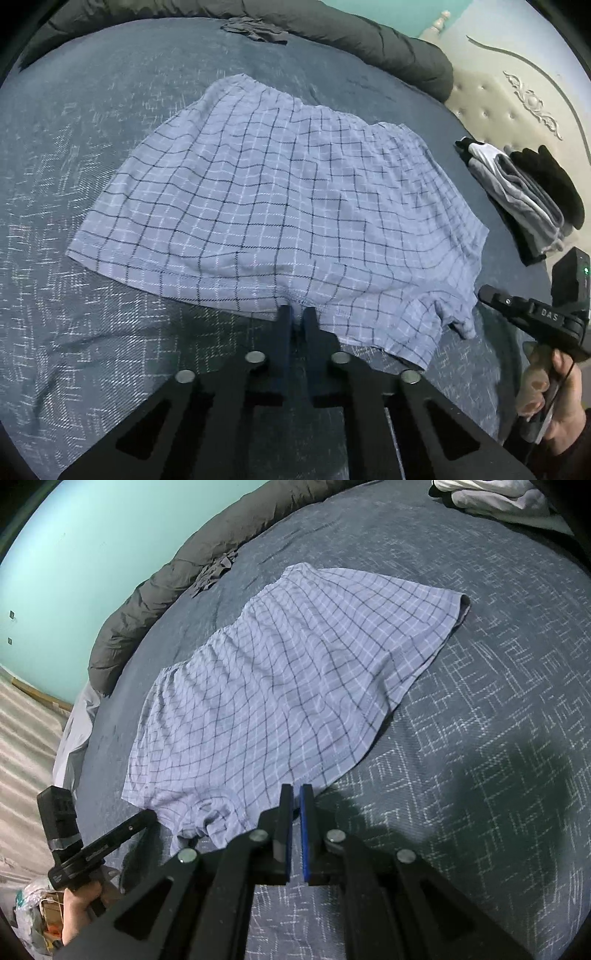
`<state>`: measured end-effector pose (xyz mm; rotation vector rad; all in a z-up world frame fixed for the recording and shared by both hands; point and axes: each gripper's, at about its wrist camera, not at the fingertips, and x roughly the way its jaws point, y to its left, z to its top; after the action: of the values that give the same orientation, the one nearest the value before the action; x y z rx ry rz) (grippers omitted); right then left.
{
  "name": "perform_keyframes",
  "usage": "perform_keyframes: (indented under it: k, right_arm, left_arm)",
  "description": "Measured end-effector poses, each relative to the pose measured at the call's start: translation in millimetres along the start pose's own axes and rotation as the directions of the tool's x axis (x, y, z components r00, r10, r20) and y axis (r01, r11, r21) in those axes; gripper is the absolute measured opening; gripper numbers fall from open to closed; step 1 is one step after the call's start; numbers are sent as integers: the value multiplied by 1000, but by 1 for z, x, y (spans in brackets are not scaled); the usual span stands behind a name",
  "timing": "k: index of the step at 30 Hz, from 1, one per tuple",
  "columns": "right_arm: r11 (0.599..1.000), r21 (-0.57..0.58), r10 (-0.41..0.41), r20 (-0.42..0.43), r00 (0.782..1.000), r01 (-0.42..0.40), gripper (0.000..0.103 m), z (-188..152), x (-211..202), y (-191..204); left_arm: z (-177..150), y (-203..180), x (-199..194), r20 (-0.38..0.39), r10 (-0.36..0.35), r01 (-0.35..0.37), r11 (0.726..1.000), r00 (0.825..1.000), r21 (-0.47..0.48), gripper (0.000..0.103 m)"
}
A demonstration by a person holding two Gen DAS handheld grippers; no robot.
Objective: Fold clothes
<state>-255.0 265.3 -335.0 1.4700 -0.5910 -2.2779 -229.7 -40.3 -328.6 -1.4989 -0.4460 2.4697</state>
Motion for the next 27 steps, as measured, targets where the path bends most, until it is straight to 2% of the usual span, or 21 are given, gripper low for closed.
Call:
perform_keyframes:
  k: [6, 11, 15, 20, 24, 27]
  right_arm:
    - [1000, 1, 9, -1, 1000, -9, 3, -3, -1, -1]
    - [1000, 8, 19, -2, 1000, -19, 3, -3, -1, -1]
    - [1000, -6, 29, 10, 1000, -29, 3, 0, -3, 2]
    - [999, -36, 29, 14, 999, -29, 4, 9, 8, 12]
    - [997, -57, 50, -8, 999, -50, 5, 9, 25, 24]
    - [993, -113, 32, -61, 998, -39, 7, -1, 38, 35]
  left_arm:
    - [-4, 0, -10, -19, -9, 9, 1000, 1000, -1, 3]
    - [-8, 5, -3, -53, 2, -3, 1000, 999, -8, 3]
    - [-2, 16, -16, -5, -14, 14, 998, 1000, -63, 3]
    - [10, 30, -21, 55, -6, 12, 994, 998, -109, 14]
    - [12, 31, -16, 49, 5, 0, 994, 999, -109, 14]
    - [11, 33, -14, 34, 13, -9, 994, 999, -113, 14]
